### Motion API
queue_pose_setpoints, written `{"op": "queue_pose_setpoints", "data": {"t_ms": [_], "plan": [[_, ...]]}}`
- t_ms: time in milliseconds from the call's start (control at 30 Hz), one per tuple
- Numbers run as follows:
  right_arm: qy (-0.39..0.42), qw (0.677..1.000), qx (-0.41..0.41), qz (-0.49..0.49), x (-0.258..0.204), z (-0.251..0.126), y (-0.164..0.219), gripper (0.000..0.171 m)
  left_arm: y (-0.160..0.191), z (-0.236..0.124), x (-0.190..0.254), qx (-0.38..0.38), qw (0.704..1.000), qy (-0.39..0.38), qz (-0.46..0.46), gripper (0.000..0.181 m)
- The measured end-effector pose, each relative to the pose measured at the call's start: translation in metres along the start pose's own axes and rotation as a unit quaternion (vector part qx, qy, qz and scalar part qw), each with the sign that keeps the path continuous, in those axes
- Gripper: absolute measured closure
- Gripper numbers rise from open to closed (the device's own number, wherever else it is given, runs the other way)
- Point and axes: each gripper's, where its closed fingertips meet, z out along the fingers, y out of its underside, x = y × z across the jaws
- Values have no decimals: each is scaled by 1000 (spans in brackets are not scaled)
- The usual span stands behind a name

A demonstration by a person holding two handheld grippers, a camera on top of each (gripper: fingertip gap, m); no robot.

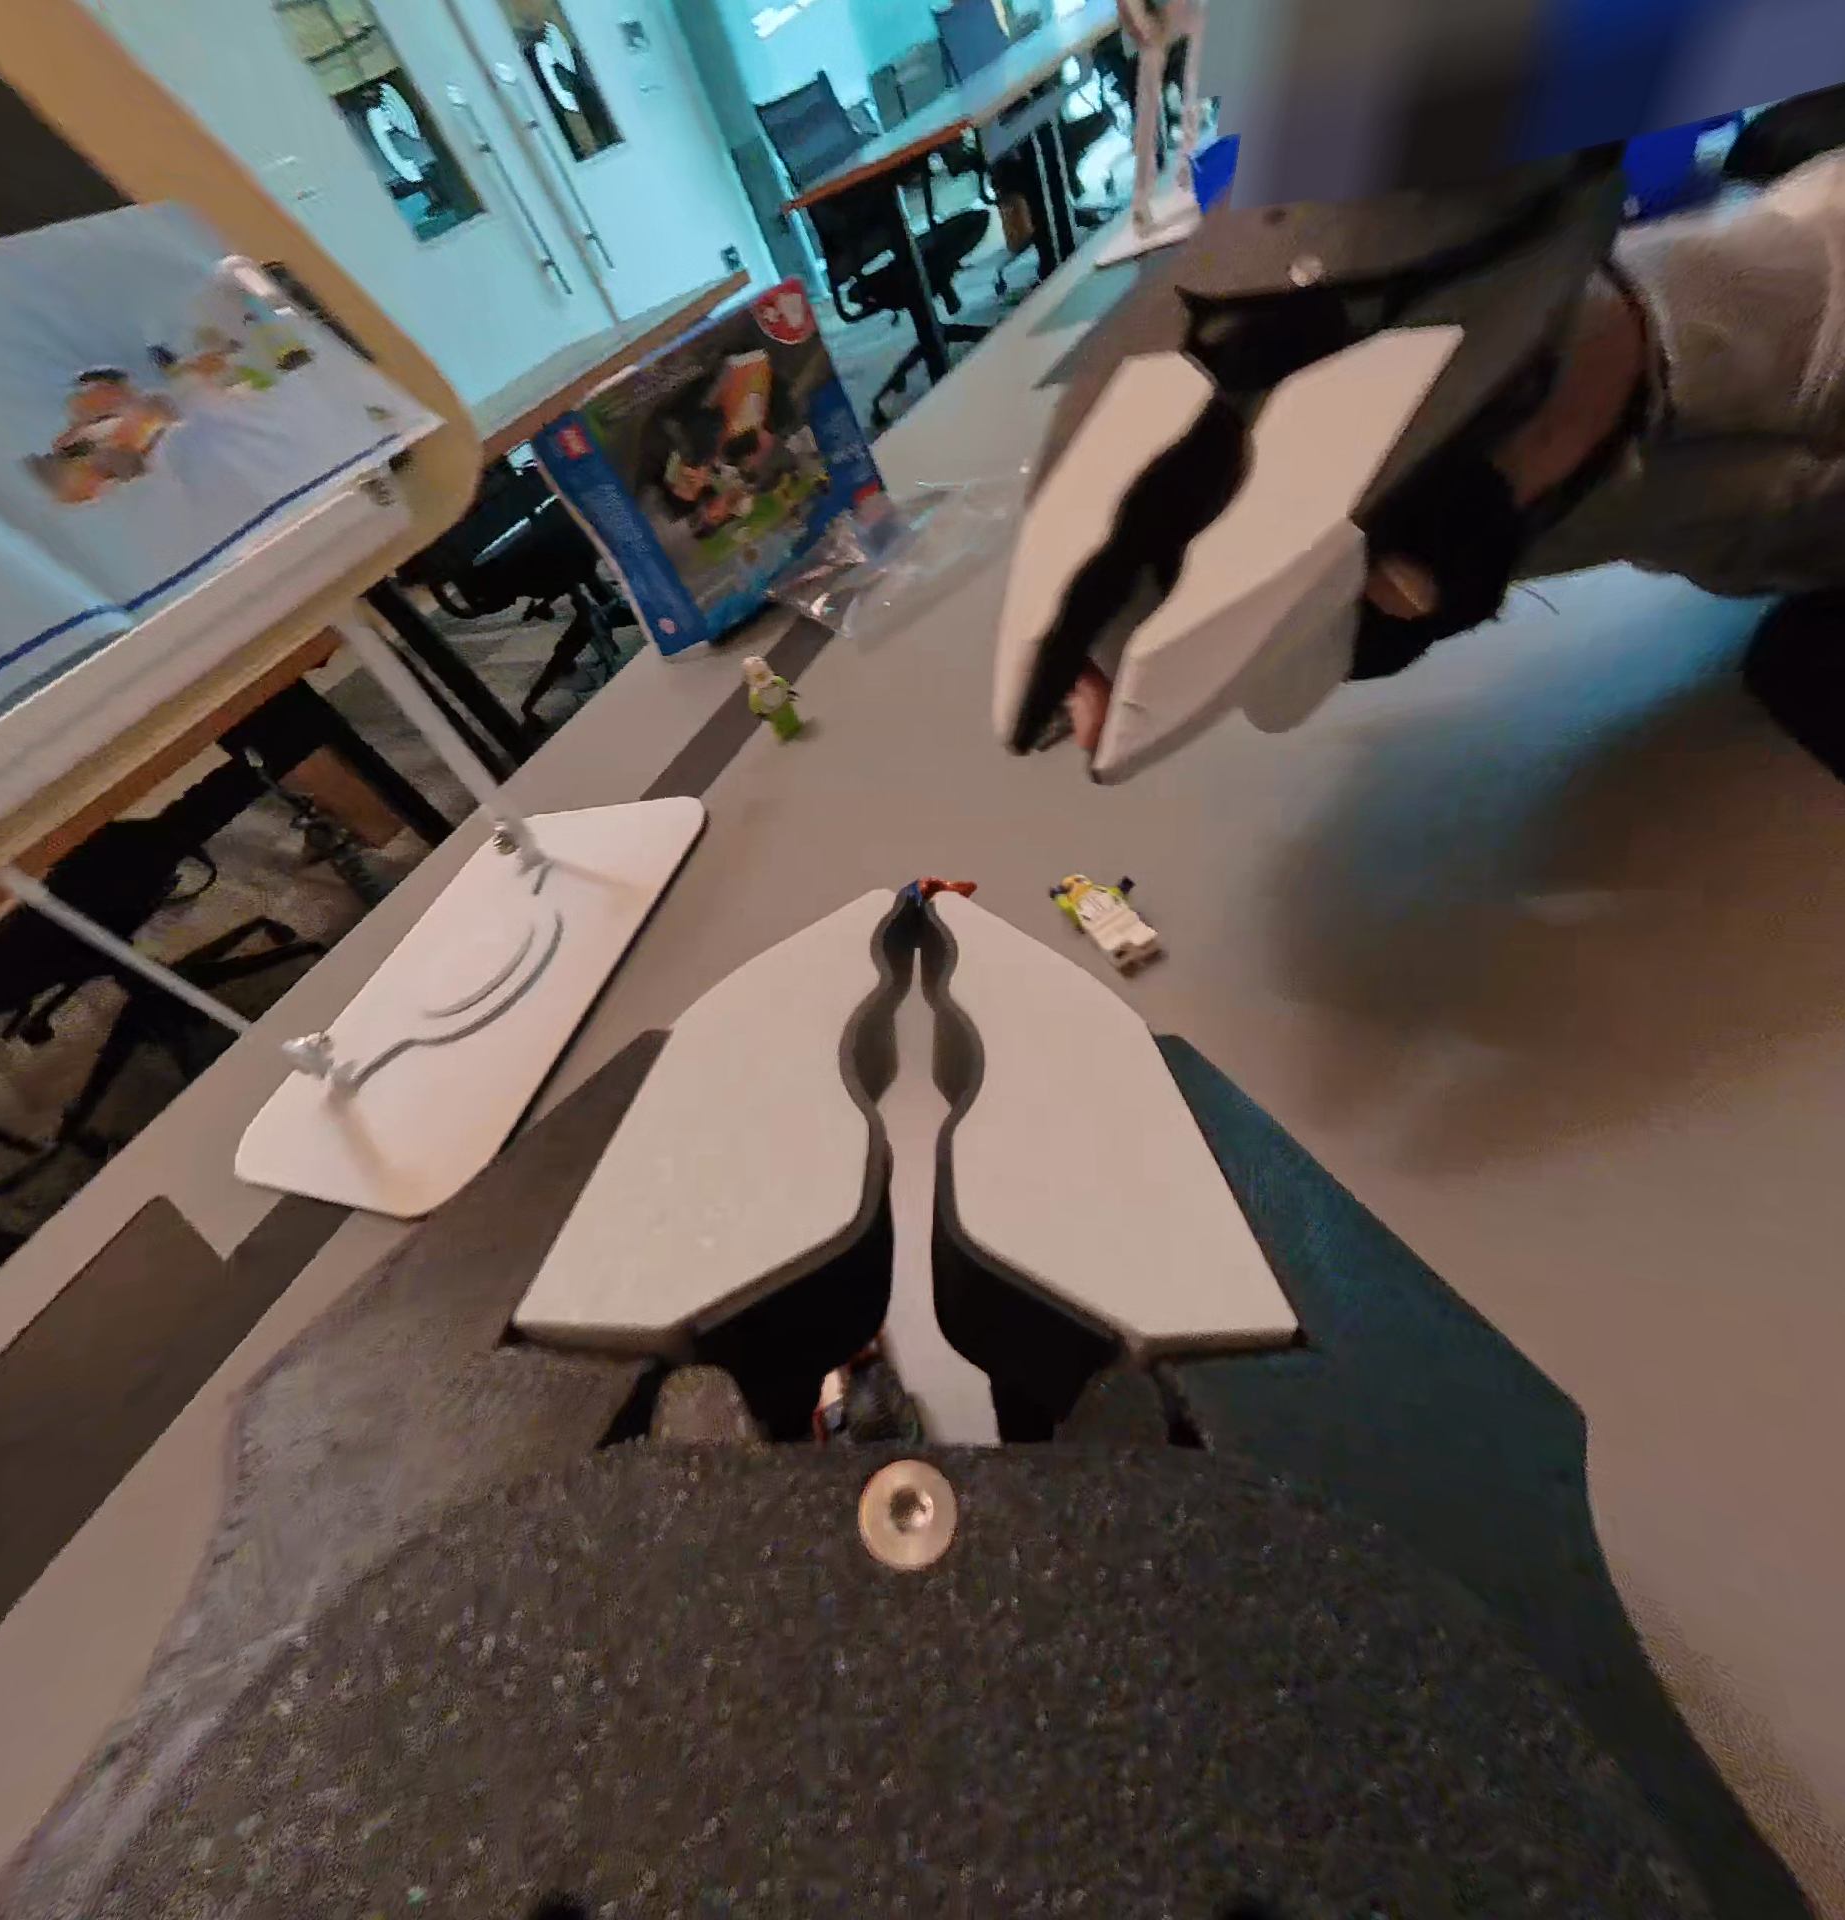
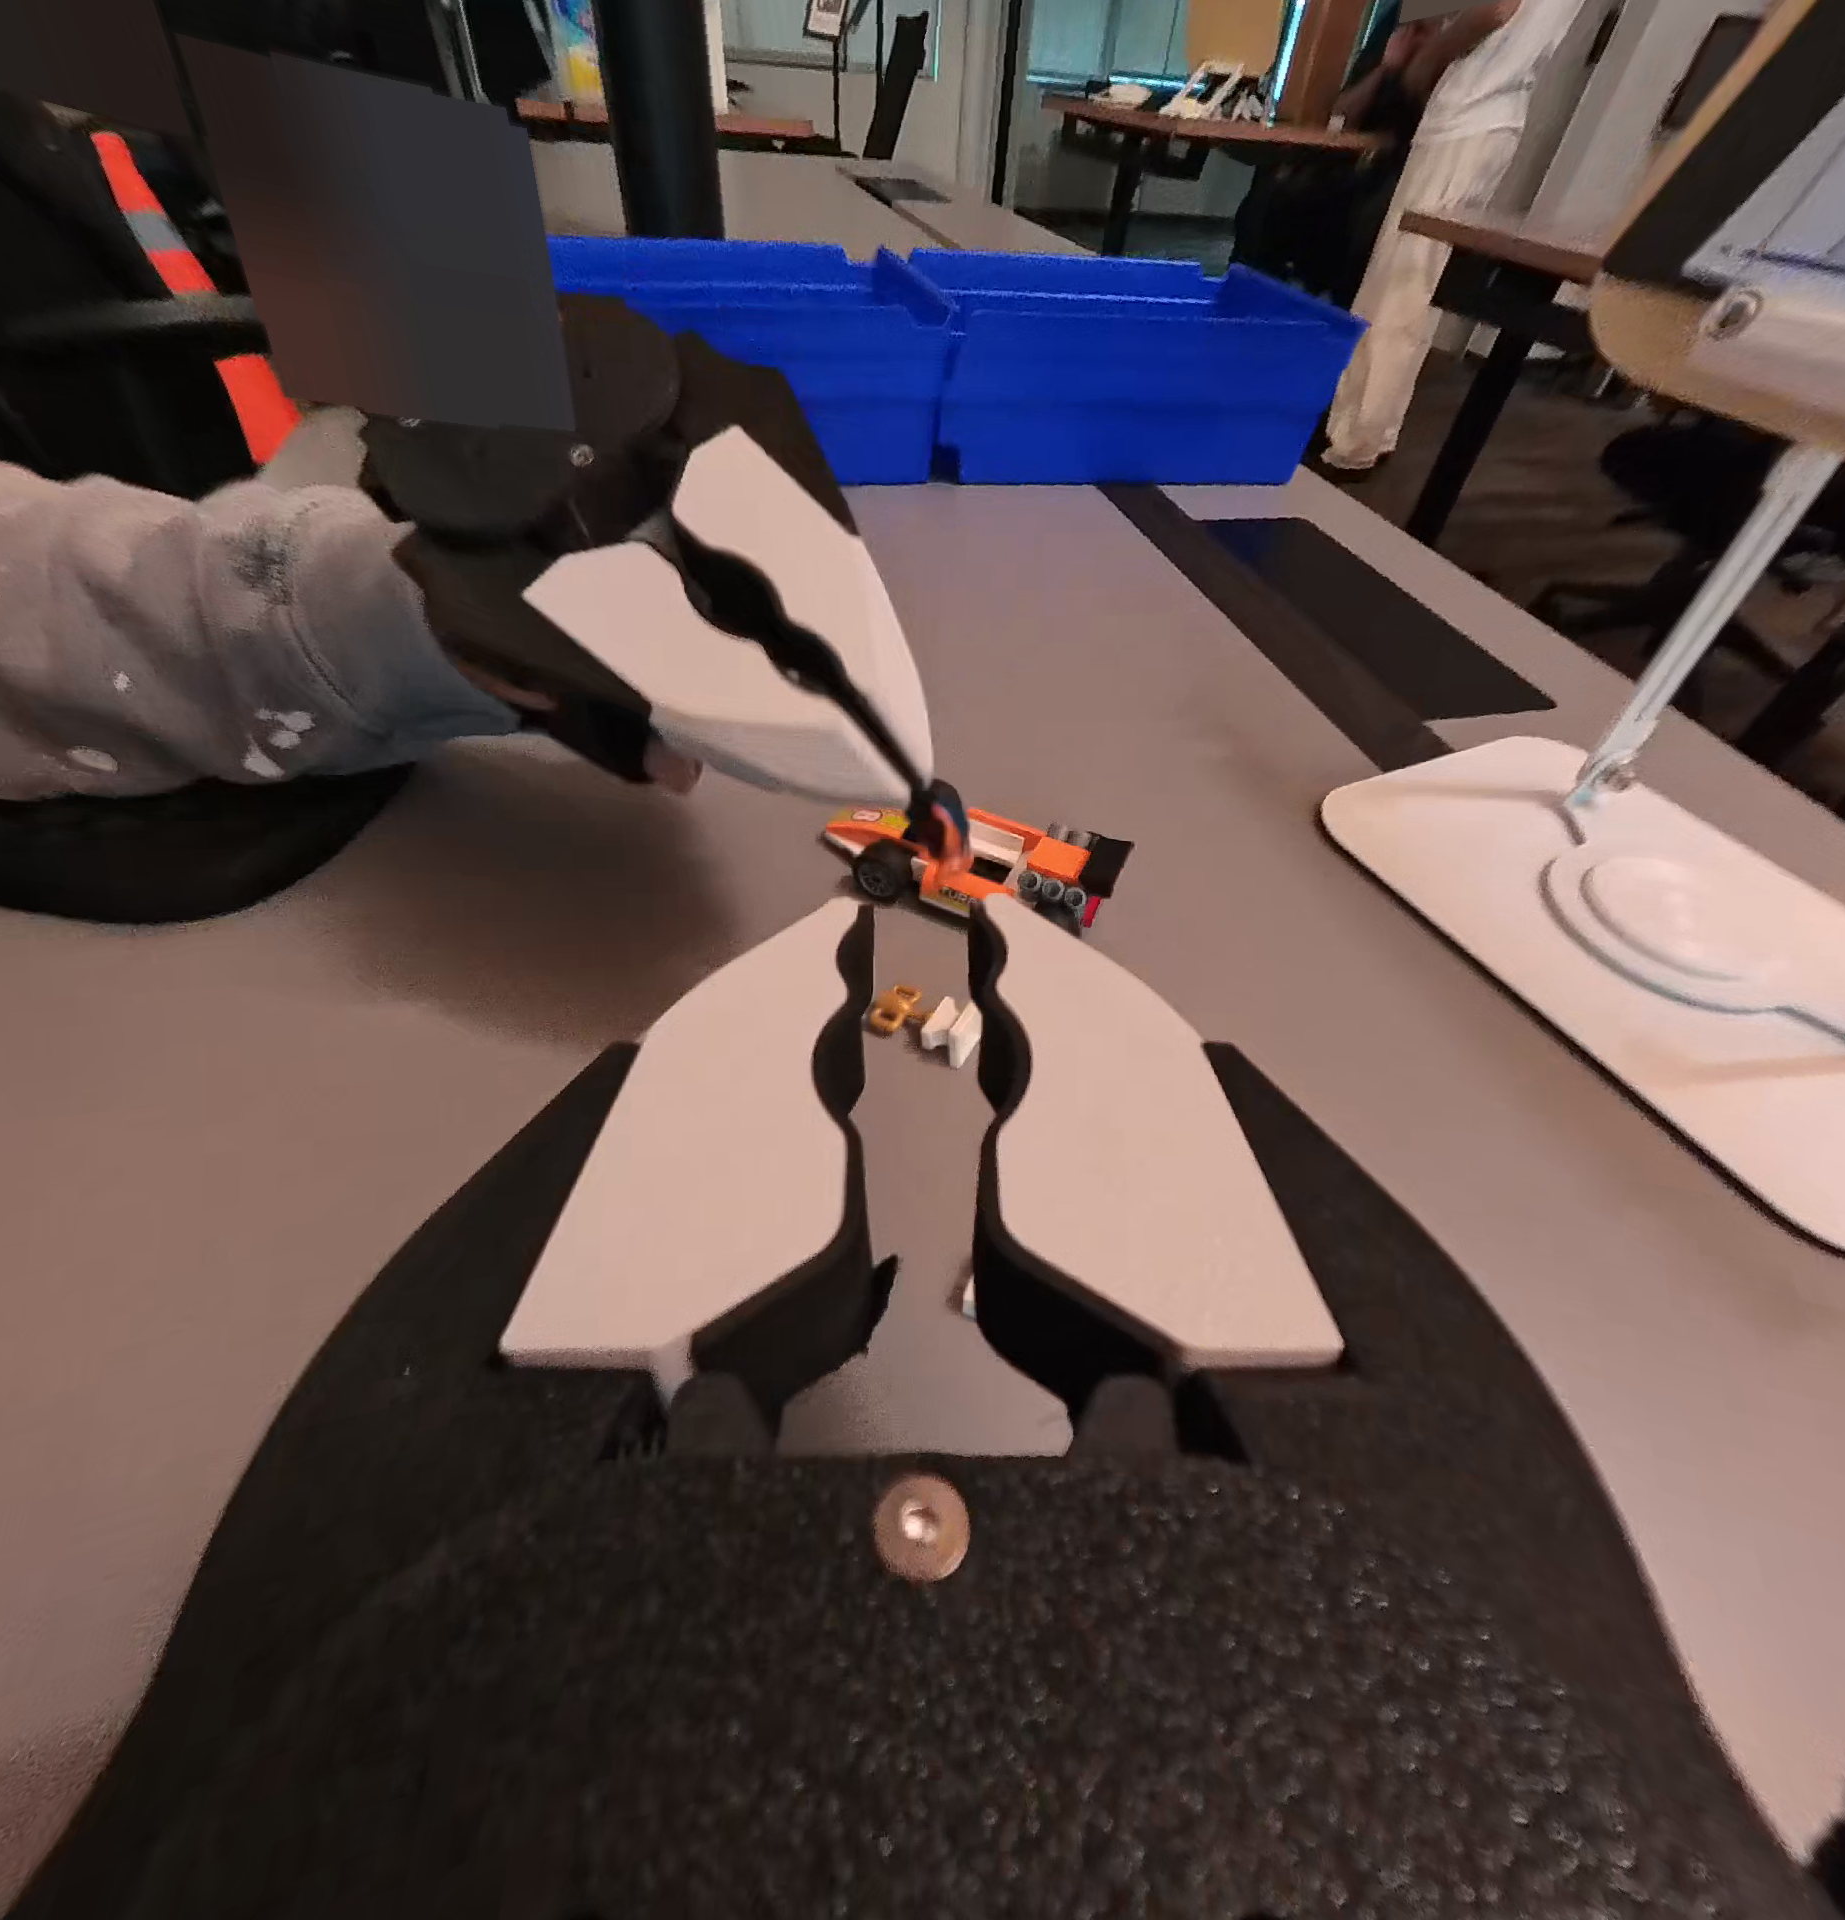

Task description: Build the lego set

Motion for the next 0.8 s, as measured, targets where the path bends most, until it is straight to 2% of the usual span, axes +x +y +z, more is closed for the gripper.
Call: {"op": "queue_pose_setpoints", "data": {"t_ms": [167, 367, 433, 500, 633, 800], "plan": [[18, 996, -52, -77, -8, 10, 14, 154, -3, 12, 30, -17, 998, 26, 58, 180], [1, 993, -67, -93, -15, 13, 22, 160, -5, 12, 42, -10, 996, 45, 77, 180], [4, 994, -45, -102, -14, 11, 15, 160, -13, 8, 42, 23, 997, 66, 22, 179], [17, 991, -21, -128, -12, 6, 6, 160, -19, 4, 41, 53, 987, 117, -94, 168], [66, 972, 4, -224, -11, 0, -9, 161, -22, -1, 35, 72, 928, 198, -308, 163], [98, 924, -72, -362, -18, 11, 8, 161, -19, 3, 42, 53, 883, 243, -397, 161]]}}
